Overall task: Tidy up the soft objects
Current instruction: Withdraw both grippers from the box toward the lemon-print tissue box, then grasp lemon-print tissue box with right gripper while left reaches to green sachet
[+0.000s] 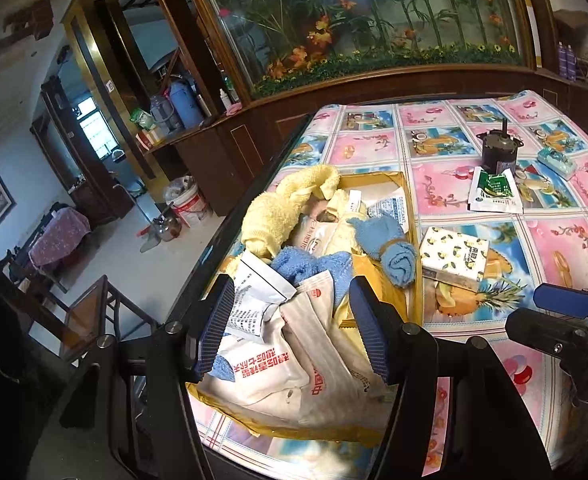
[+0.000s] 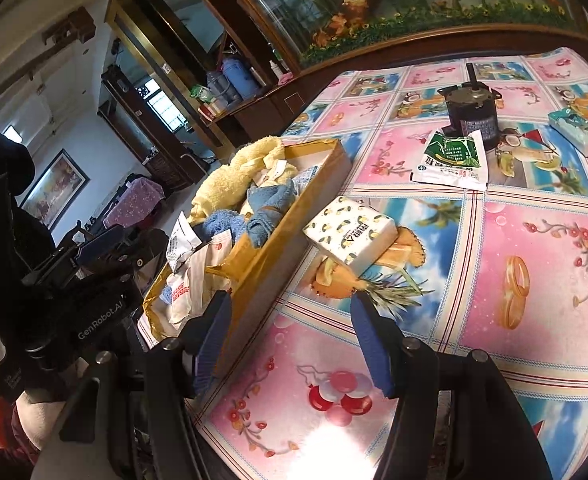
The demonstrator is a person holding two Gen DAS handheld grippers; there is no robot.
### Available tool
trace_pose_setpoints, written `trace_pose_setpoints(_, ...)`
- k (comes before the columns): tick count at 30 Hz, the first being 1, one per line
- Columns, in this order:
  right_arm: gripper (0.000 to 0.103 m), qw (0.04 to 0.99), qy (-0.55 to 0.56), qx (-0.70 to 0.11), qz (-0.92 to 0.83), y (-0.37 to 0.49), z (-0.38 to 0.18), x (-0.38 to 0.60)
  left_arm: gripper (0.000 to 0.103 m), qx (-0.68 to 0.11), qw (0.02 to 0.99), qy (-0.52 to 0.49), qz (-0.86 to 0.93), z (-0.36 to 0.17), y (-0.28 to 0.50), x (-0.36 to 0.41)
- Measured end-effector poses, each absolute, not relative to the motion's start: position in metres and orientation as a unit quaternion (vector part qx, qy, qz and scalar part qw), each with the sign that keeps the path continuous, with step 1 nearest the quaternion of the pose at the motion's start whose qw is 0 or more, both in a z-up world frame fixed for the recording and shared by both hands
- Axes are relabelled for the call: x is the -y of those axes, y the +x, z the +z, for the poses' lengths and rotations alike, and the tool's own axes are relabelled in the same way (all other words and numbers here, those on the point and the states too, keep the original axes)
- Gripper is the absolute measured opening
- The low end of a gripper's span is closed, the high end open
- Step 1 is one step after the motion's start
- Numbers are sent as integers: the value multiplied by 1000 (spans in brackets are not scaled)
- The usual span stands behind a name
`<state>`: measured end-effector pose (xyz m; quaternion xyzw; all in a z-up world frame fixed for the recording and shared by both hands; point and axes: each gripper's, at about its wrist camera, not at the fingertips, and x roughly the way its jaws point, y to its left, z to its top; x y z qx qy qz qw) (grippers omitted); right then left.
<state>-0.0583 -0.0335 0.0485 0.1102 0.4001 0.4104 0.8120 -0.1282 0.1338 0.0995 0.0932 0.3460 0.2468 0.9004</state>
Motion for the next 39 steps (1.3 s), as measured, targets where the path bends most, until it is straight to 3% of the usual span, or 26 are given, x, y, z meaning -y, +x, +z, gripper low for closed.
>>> trace_pose_setpoints(19, 62, 817, 135, -416, 377, -39, 37, 72, 61, -385, 889, 93, 228, 78, -106, -134)
trace_pose_setpoints(29, 62, 856, 168, -396, 288, -13, 40, 159, 61, -383, 907, -71, 163, 97, -107, -196)
trace_pose_setpoints(39, 62, 855, 195, -401, 266, 6, 45, 181, 60, -419, 904, -77, 12, 91, -74, -125)
